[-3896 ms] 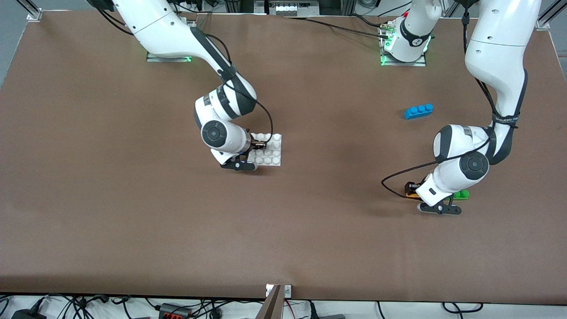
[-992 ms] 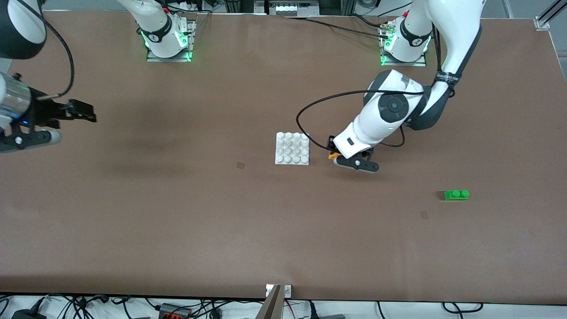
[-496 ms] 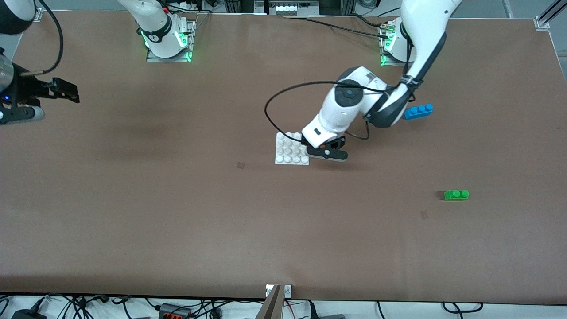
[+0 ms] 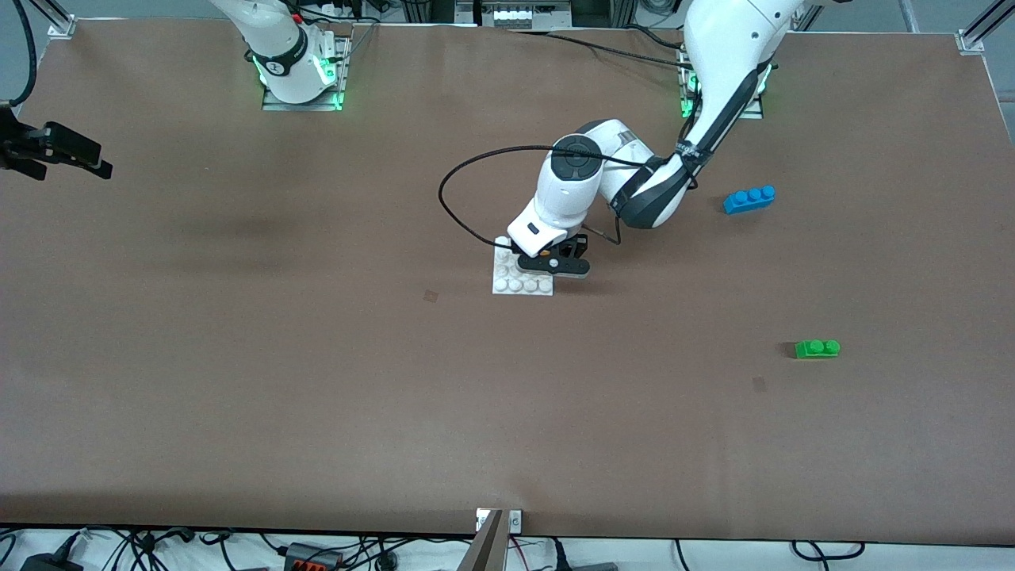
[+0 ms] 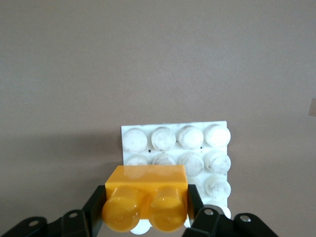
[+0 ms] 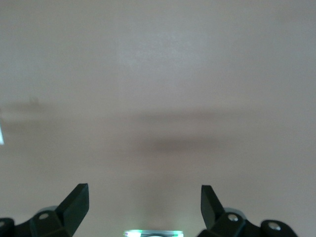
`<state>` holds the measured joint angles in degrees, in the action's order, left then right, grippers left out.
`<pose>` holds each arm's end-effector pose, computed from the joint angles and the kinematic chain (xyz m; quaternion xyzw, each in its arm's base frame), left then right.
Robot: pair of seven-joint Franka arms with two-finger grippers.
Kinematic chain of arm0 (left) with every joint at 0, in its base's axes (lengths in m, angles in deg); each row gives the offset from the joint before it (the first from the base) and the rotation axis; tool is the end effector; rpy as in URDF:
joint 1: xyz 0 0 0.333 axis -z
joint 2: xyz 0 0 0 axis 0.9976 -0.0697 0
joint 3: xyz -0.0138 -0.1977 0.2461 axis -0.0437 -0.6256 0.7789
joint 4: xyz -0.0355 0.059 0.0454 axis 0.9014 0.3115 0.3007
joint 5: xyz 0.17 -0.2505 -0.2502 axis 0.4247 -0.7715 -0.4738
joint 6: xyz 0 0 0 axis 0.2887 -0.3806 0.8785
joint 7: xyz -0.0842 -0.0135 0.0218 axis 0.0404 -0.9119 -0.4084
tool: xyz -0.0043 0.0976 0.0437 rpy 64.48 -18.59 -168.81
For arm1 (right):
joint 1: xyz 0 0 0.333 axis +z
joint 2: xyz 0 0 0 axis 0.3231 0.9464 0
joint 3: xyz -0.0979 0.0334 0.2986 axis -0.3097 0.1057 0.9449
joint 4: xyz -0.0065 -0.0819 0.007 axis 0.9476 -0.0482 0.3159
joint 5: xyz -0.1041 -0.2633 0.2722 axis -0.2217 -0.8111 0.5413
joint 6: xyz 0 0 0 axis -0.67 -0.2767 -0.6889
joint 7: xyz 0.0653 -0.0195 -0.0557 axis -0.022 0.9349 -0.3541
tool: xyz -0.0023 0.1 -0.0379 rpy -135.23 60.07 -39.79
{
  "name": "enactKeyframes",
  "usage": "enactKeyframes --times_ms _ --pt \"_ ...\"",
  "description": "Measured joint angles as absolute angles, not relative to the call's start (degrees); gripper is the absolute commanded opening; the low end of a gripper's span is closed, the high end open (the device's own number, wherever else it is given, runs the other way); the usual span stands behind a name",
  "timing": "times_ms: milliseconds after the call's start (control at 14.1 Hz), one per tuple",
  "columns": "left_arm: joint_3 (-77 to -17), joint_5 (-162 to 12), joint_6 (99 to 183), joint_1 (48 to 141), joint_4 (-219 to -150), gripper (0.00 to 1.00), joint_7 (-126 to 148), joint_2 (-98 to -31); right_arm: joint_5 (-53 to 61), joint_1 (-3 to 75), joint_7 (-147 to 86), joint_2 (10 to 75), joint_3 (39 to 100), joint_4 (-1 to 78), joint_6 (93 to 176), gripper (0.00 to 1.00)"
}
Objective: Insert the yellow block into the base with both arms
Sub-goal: 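Carry the yellow block over the white plate with the left gripper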
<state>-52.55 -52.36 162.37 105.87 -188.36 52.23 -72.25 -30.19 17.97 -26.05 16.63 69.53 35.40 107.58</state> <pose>0.4917 -0.4385 0.2489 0.9986 -0.0185 0.0082 0.0496 0.5330 -0.0540 0.5986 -0.9976 0.0487 0.0402 0.0285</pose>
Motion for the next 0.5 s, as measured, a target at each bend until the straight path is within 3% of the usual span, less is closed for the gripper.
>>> enactKeyframes --times_ms 496 --pt "-52.56 -52.14 162.37 107.74 -187.58 0.58 52.65 -73.9 -32.56 17.9 -26.1 16.29 70.51 34.26 106.95 1.0"
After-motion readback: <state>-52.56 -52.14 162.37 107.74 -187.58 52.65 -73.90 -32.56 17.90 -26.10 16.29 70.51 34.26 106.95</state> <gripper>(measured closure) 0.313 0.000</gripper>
